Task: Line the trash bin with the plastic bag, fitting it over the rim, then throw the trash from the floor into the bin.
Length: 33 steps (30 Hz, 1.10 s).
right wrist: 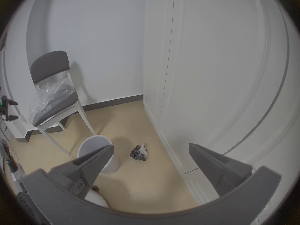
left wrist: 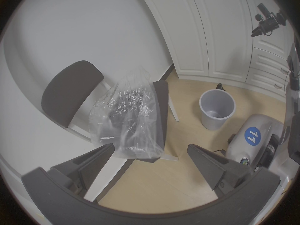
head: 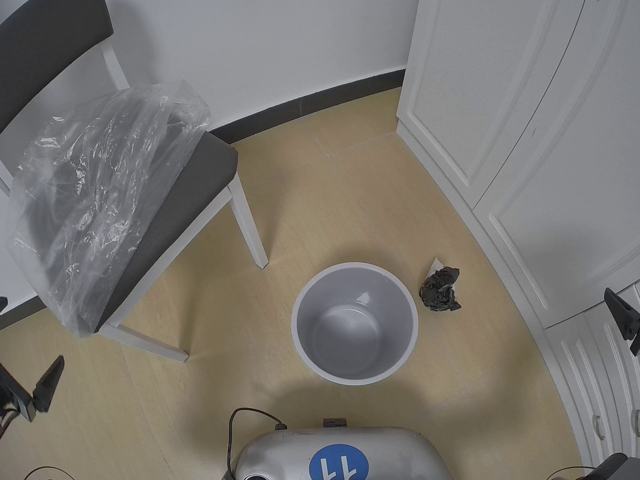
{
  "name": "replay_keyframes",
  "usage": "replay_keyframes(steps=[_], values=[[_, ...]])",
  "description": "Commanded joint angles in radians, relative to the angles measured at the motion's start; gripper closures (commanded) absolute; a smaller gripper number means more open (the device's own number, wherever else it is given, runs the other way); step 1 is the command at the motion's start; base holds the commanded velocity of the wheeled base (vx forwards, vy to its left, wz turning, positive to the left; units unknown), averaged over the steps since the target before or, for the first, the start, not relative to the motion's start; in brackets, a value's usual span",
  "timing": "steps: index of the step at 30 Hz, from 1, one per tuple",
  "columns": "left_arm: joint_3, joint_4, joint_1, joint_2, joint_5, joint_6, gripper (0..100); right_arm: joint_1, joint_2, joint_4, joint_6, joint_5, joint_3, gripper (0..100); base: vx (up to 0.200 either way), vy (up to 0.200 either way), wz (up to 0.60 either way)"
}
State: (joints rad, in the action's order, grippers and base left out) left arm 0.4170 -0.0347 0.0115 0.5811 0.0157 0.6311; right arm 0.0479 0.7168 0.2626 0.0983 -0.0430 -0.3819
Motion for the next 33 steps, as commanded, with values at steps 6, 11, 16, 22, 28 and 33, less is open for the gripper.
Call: replay_keyframes(steps=[6,11,16,22,28,33], values=[[0.132,-0.002,0.154,0.313,-0.260,0.053,0,0.006,0.038,0.006,0.044,0.002,0.024,0,0.000,0.000,0.00],[0.140,-0.001,0.248,0.405,-0.369,0.052,0,0.006,0.041,0.006,0.061,0.008,0.038,0,0.000,0.000,0.00],[0.149,0.006,0.285,0.488,-0.427,0.048,0,0.006,0.044,0.004,0.070,0.009,0.044,0,0.000,0.000,0.00],[0.144,0.007,0.286,0.546,-0.502,0.047,0,0.006,0.053,0.006,0.074,0.009,0.055,0,0.000,0.000,0.00],[0.140,0.064,0.285,0.576,-0.550,0.047,0,0.006,0.056,0.006,0.090,0.009,0.060,0,0.000,0.000,0.00],[0.131,0.160,0.285,0.643,-0.611,0.053,0,0.007,0.053,0.006,0.101,0.011,0.066,0,0.000,0.000,0.00]])
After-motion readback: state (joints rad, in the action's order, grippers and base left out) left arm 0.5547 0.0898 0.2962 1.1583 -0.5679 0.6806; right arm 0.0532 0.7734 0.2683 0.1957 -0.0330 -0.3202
